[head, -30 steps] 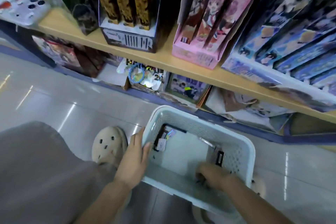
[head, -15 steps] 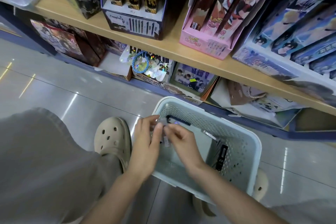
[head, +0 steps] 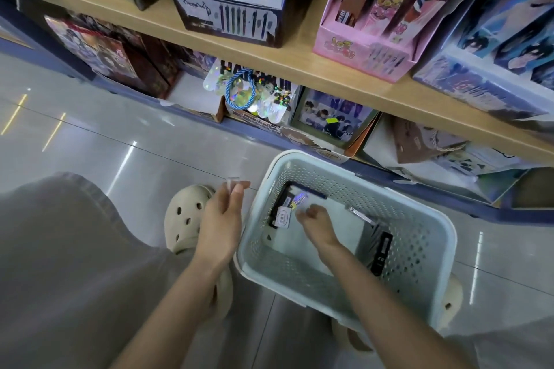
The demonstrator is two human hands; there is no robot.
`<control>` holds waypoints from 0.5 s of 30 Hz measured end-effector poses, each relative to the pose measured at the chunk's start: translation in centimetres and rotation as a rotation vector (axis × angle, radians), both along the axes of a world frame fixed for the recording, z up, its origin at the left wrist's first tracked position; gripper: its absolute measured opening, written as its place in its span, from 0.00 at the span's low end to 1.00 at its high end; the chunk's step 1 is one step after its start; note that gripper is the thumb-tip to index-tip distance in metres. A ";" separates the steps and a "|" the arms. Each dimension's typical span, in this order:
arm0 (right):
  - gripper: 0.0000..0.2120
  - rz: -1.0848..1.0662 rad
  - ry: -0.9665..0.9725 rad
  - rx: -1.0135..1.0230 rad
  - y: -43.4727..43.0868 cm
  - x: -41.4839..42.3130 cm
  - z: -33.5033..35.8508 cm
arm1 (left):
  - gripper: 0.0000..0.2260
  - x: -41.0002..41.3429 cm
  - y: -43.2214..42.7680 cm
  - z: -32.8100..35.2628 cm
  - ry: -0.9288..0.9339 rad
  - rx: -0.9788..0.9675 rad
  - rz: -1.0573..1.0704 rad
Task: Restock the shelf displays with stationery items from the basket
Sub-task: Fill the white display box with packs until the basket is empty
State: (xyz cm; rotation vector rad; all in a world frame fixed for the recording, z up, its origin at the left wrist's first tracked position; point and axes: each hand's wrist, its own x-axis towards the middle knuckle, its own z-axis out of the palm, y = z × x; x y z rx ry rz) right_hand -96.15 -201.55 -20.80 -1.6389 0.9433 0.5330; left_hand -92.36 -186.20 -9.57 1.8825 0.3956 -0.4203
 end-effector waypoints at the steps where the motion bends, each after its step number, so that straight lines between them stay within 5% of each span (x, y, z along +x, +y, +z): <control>1: 0.12 -0.037 -0.010 0.000 0.3 0.2 -0.7 | 0.12 -0.1 0.0 0.0 0.031 -0.017 -0.032; 7: 0.06 -0.173 -0.072 -0.002 3.8 1.6 -3.4 | 0.12 -0.7 -0.3 -0.4 0.072 -0.058 -0.042; 15: 0.11 -0.163 0.058 0.033 4.3 2.1 -4.0 | 0.12 -0.9 -0.3 -0.7 0.106 -0.071 -0.024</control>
